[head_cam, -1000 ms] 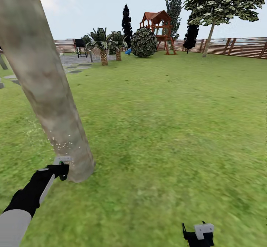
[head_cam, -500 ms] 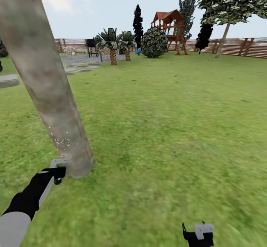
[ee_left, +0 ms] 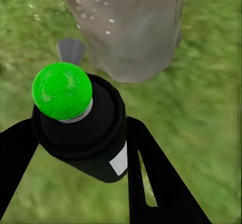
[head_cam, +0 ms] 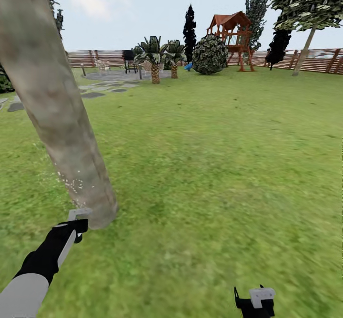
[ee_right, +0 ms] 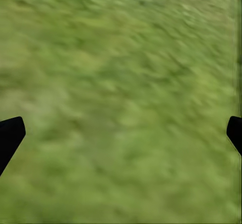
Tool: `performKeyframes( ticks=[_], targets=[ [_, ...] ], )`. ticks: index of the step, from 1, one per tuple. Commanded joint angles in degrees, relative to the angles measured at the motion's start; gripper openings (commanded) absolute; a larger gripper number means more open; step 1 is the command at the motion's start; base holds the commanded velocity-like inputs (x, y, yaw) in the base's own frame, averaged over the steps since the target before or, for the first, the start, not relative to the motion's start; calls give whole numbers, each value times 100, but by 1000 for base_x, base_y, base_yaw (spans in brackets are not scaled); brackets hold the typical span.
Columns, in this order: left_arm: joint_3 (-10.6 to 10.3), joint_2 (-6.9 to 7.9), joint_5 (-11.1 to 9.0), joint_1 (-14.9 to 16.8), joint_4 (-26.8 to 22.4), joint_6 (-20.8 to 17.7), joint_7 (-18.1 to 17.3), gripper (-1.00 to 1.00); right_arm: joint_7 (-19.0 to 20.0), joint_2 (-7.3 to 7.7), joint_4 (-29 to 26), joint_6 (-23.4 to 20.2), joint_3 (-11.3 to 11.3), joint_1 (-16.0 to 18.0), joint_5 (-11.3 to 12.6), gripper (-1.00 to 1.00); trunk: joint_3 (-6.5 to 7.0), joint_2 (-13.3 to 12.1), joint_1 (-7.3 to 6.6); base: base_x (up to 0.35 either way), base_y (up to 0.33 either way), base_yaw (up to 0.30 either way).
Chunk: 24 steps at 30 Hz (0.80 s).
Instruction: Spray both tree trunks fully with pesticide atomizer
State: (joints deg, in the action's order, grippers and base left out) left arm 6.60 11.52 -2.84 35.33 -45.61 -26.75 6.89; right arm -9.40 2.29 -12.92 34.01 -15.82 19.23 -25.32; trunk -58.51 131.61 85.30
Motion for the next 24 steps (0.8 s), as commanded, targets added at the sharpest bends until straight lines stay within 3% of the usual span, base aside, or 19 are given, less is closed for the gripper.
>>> performKeyframes(
  ticks=[1,7,11,24],
  targets=[
    [37,-1,-7,0,0,39,3,-100,0,0,0,0,0,0,0,100,0,0,0,72,-272,0],
    [84,20,1,0,0,64,59,-100,0,0,0,0,0,0,0,100,0,0,0,17,-273,26],
    [349,23,3,0,0,73,325,-100,0,0,0,0,0,1,1,100,0,0,0,0,-273,239],
    [333,-25,36,0,9,74,348,-100,0,-2,0,0,0,0,0,100,0,0,0,4,-273,276]
  ],
)
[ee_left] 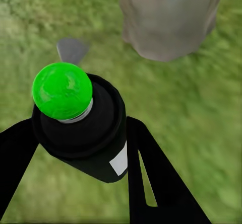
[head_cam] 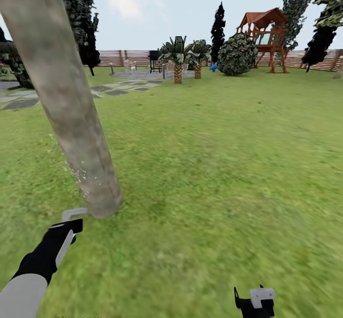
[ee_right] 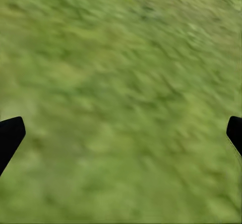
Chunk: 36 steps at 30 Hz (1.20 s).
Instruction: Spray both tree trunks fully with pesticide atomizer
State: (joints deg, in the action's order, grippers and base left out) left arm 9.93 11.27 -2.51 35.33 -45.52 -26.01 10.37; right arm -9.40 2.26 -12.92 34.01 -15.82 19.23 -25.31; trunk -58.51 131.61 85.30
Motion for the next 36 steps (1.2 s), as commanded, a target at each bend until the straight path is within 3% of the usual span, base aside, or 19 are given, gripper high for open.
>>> performKeyframes(
  ticks=[1,6,19,29,30,32,33,35,36],
  targets=[
    [5,3,4,0,0,0,0,-100,0,1,0,0,0,1,0,100,0,0,0,113,-273,277],
    [0,-1,6,0,32,0,0,-100,0,1,0,0,0,1,0,100,0,0,0,130,-271,219],
    [-5,-36,13,0,95,9,0,-100,0,1,0,0,0,-3,0,100,0,0,0,260,-181,18],
    [7,-20,19,-5,111,16,-5,-100,0,-6,0,0,0,0,0,100,0,0,0,126,-73,258],
    [28,27,27,-112,213,132,-9,-100,0,-5,0,0,0,1,0,100,0,0,0,1,-1,272],
    [28,94,15,-312,354,818,-39,-100,0,2,0,0,0,-1,0,100,0,0,0,0,0,272],
    [0,88,11,-331,419,903,-57,-100,0,2,0,0,0,0,0,100,0,0,0,0,0,266],
    [-25,24,5,-346,478,969,-84,-100,0,2,0,0,0,0,0,100,0,0,0,0,0,231],
    [-69,-114,-1,-322,487,979,-93,-100,0,2,0,0,0,1,3,100,0,0,0,0,0,98]
  ],
)
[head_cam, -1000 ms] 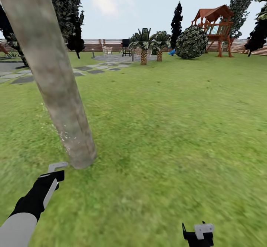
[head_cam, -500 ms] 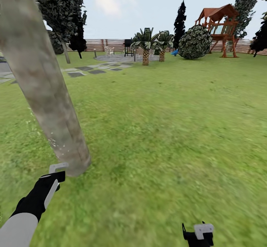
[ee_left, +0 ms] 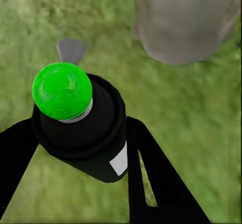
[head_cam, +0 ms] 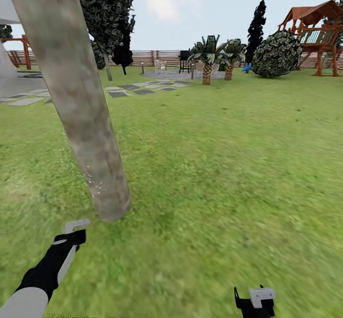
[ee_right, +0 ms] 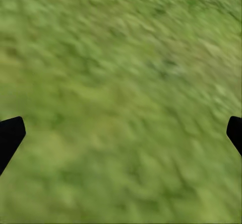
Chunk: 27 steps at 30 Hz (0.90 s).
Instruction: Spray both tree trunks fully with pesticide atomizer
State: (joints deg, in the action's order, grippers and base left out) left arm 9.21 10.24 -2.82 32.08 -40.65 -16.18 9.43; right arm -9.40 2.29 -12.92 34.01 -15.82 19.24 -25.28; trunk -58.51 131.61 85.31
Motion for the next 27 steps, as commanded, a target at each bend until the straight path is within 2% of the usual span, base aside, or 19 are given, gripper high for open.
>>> performKeyframes(
  ticks=[1,2,5,10,21,27],
  targets=[
    [-19,-133,29,19,-4,-1,0,-100,0,0,0,0,0,0,2,100,0,0,0,0,0,50],
    [-30,-227,26,33,-23,0,-3,-100,0,0,0,0,0,-1,-1,100,0,0,0,0,0,26],
    [-72,-348,27,41,-77,-4,-6,-100,0,3,0,0,0,-2,-1,100,0,0,0,0,0,8],
    [-121,-347,29,0,-236,-13,15,-100,0,9,0,0,0,-3,-3,100,0,0,0,80,-101,0],
    [-106,-365,44,-9,-224,-16,59,-100,-9,9,-17,0,-8,0,6,100,0,0,0,69,-253,3],
    [-112,-360,45,-9,-233,-16,59,-100,-9,4,-14,0,-8,-1,6,100,0,0,0,124,-246,203]
  ],
)
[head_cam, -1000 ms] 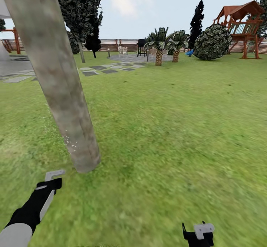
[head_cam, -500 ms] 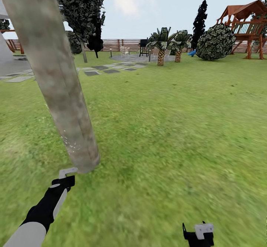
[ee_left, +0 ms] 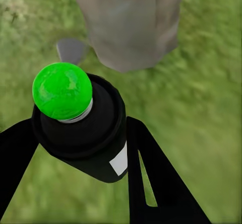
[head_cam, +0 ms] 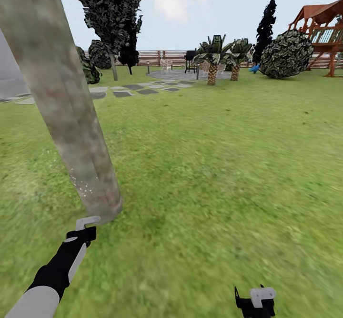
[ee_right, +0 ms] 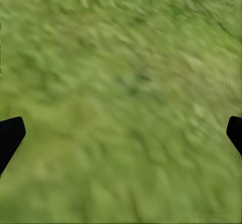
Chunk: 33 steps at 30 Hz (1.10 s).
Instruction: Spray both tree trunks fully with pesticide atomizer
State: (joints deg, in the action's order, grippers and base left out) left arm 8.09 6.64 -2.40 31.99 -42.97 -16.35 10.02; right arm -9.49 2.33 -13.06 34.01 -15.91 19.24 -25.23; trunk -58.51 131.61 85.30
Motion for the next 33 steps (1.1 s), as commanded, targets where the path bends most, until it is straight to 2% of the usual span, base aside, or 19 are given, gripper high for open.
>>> performKeyframes(
  ticks=[1,6,13,17,23,24,26,28,32,33],
  targets=[
    [0,0,2,0,-1,0,0,-100,0,-2,2,0,0,-1,0,100,0,0,0,236,-191,274],
    [6,4,8,0,-1,-2,0,-100,0,-5,5,0,7,1,0,100,0,0,0,279,-148,264],
    [0,4,15,33,-1,-9,4,-100,0,-5,7,0,9,-1,0,100,0,0,0,127,-224,51],
    [-1,-7,11,74,-18,-255,8,-100,0,-5,6,0,9,-4,0,100,0,0,0,95,-272,246],
    [-7,-29,-5,82,-700,-398,9,-100,0,-5,10,0,9,-1,-3,100,0,0,0,76,-105,276],
    [-19,-30,-10,85,-779,-532,9,-100,0,-5,11,0,9,-2,-4,100,0,0,0,5,-6,277],
    [-43,-31,-14,115,-1090,-1041,0,-100,0,-5,13,0,9,1,-5,100,0,0,0,2,-2,277],
    [-38,34,-44,300,-1428,-1536,-35,-100,3,-5,10,0,9,0,-4,100,0,0,0,0,0,147],
    [-19,193,-53,382,-1407,-1634,-66,-100,0,1,10,0,9,-3,-4,100,0,0,0,0,0,19],
    [-45,185,-45,378,-1407,-1640,-69,-100,0,3,12,0,9,-2,-5,100,0,0,0,0,0,3]
  ],
)
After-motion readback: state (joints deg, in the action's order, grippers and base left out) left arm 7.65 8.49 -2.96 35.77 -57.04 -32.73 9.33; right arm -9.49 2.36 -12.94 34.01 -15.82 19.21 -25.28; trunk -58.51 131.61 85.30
